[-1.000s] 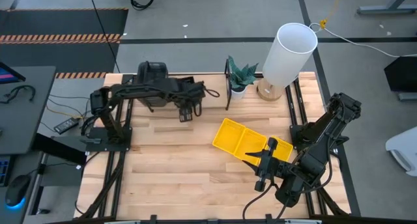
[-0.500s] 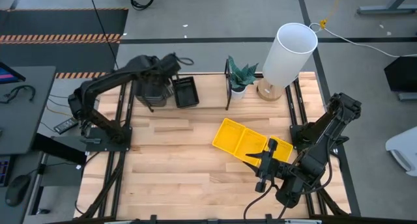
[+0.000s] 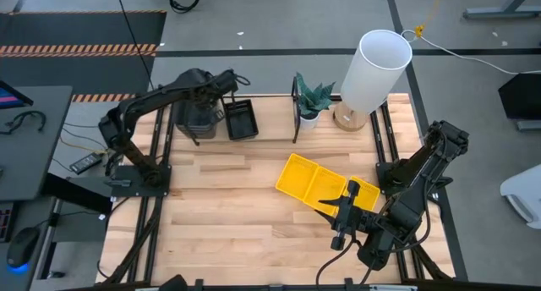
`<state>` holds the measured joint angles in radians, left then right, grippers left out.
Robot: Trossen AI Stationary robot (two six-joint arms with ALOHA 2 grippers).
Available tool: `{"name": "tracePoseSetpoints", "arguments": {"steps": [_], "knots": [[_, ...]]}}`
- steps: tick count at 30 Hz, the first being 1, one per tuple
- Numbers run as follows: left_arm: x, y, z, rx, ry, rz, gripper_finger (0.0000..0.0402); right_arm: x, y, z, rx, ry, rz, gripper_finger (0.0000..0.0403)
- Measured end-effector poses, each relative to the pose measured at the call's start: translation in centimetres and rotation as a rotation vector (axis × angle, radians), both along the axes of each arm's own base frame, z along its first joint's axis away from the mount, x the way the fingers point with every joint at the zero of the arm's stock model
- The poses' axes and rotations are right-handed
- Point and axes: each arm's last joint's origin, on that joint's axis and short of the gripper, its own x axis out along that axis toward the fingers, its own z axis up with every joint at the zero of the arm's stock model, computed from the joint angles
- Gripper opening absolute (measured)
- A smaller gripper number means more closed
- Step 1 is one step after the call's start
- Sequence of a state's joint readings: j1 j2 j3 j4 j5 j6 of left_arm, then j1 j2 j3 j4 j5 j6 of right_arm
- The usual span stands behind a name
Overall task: Stack baskets on shelf by color
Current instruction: Adjust the stacked gray bins on the shelf
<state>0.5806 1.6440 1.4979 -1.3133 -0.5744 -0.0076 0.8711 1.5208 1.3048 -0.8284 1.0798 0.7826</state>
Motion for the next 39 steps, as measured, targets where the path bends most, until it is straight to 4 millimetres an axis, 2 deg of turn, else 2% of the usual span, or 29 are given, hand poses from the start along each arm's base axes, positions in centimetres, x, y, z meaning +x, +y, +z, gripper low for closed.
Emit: {"name": "tracePoseSetpoints", "arguments": {"steps": [7,14,18,39], "knots": [[1.1,0.2,-2.0,-0.061,0.131,-0.081,0.0038,0.0,0.0,0.0,0.002,-0.002,0.000,0.0122],[1.3,0.1,-2.7,-0.162,0.206,-0.200,0.0008,0.0,0.0,0.0,0.003,-0.003,0.000,0.0122],[1.3,0.0,-2.8,-0.193,0.225,-0.241,0.0006,0.0,0.0,0.0,0.004,-0.003,0.001,0.0122],[2.4,0.3,-2.9,-0.225,0.060,-0.266,0.0004,0.0,0.0,0.0,0.005,-0.004,0.001,0.0122]]}}
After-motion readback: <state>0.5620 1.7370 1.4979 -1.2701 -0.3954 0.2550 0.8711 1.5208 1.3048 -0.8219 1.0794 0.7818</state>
